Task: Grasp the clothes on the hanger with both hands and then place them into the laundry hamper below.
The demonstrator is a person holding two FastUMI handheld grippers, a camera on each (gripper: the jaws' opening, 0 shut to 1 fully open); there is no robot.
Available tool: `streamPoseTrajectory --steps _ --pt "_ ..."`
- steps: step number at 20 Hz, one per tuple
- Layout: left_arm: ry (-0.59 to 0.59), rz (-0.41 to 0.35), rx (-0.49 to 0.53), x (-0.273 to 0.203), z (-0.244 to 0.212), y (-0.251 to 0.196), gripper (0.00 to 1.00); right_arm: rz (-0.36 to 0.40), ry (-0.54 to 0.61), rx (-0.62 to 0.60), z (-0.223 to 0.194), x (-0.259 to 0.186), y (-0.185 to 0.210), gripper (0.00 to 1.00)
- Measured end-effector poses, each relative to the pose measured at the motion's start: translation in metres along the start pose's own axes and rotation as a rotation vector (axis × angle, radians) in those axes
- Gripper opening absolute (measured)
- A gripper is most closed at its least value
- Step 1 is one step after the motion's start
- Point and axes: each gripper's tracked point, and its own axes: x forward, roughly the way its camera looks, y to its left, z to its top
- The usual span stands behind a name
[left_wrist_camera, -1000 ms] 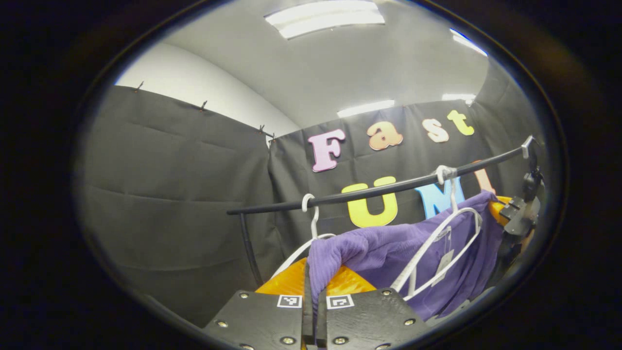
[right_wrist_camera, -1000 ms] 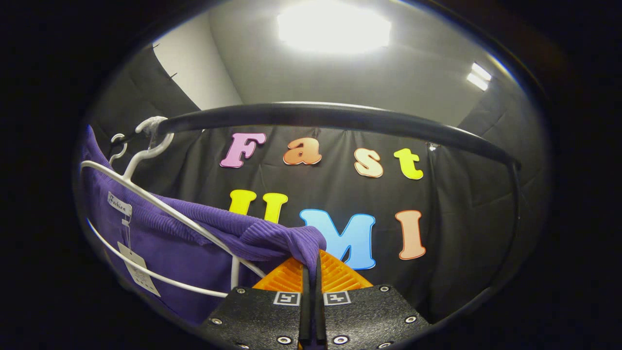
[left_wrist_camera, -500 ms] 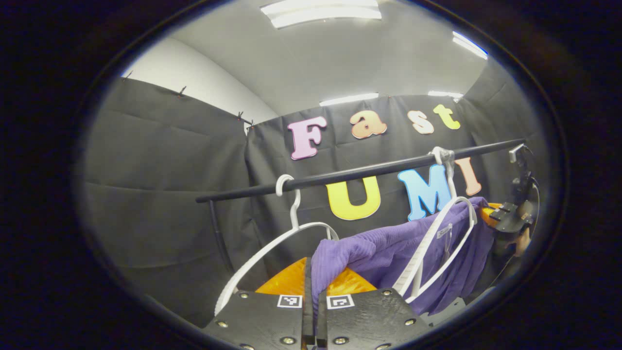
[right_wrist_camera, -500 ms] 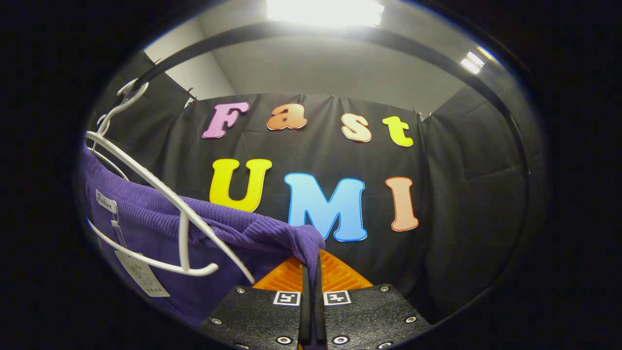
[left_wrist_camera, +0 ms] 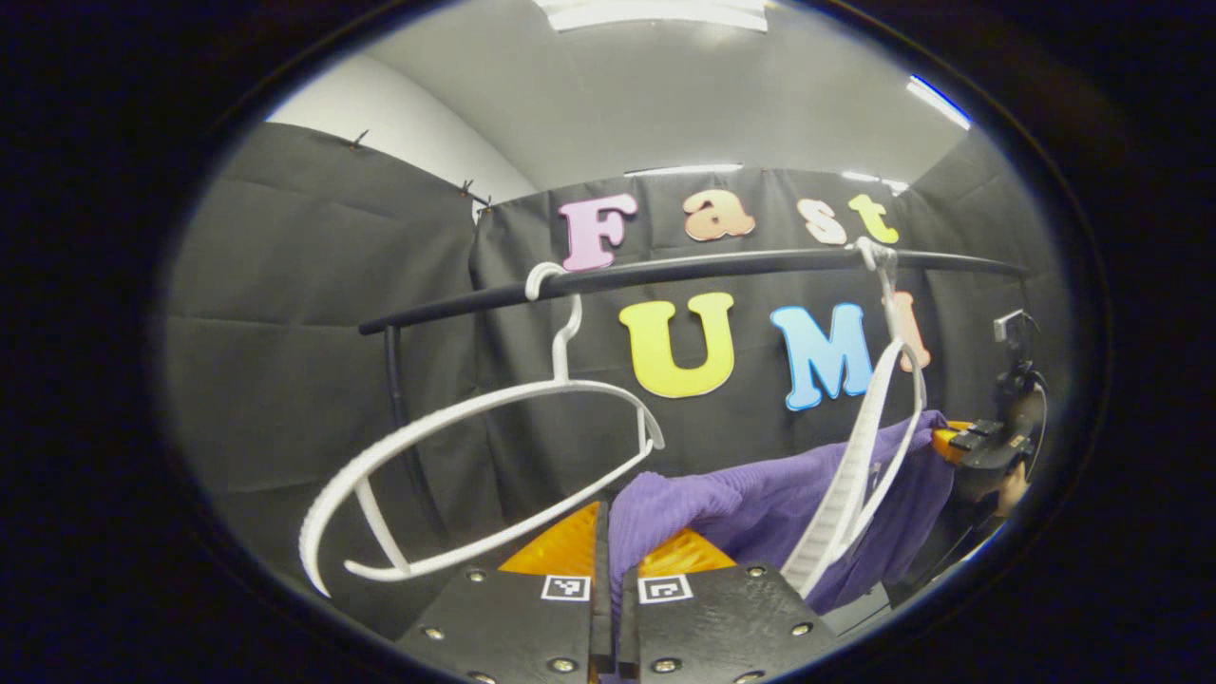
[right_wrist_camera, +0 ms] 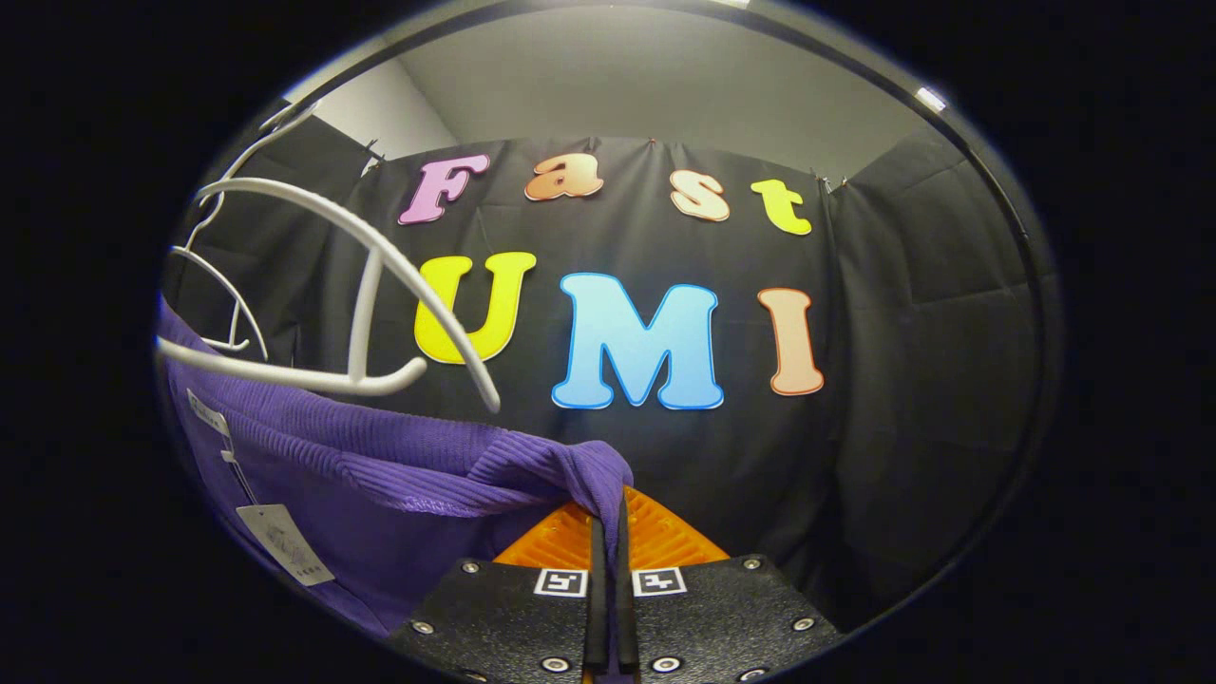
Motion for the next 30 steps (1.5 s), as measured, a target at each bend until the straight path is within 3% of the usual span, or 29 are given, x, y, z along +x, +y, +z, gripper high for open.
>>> streamPoseTrajectory --steps 2,4,6,7,8,11,17,19,20,30 --pt "0.015 -0.004 -0.003 -0.008 -0.012 0.005 0.08 0.007 0.024 -0.006 -0.014 -0.006 0.004 0.03" --pt "0.028 -0.005 -0.002 -0.014 -0.021 0.005 0.04 0.012 0.044 -0.007 -0.024 -0.013 0.008 0.03" --pt "0.035 -0.005 0.002 -0.015 -0.028 0.009 0.04 0.018 0.059 -0.005 -0.029 -0.024 0.012 0.03" --pt "0.037 -0.007 0.001 -0.017 -0.031 0.009 0.08 0.021 0.063 -0.001 -0.030 -0.032 0.014 0.03" --pt "0.036 -0.010 0.001 -0.021 -0.034 0.008 0.04 0.026 0.064 -0.001 -0.029 -0.040 0.016 0.03" --pt "0.031 -0.032 0.002 -0.035 -0.039 0.007 0.04 0.039 0.049 -0.015 -0.019 -0.068 0.022 0.03" --pt "-0.011 -0.125 -0.037 -0.080 -0.033 -0.007 0.03 0.048 -0.015 -0.018 0.015 -0.136 0.038 0.03" --pt "-0.028 -0.162 -0.048 -0.095 -0.028 -0.015 0.08 0.052 -0.035 -0.005 0.026 -0.159 0.044 0.03" --pt "-0.037 -0.182 -0.049 -0.103 -0.025 -0.019 0.03 0.052 -0.044 -0.002 0.031 -0.171 0.047 0.02" --pt "-0.095 -0.384 -0.087 -0.160 -0.011 -0.058 0.03 0.056 -0.105 0.032 0.060 -0.284 0.087 0.03"
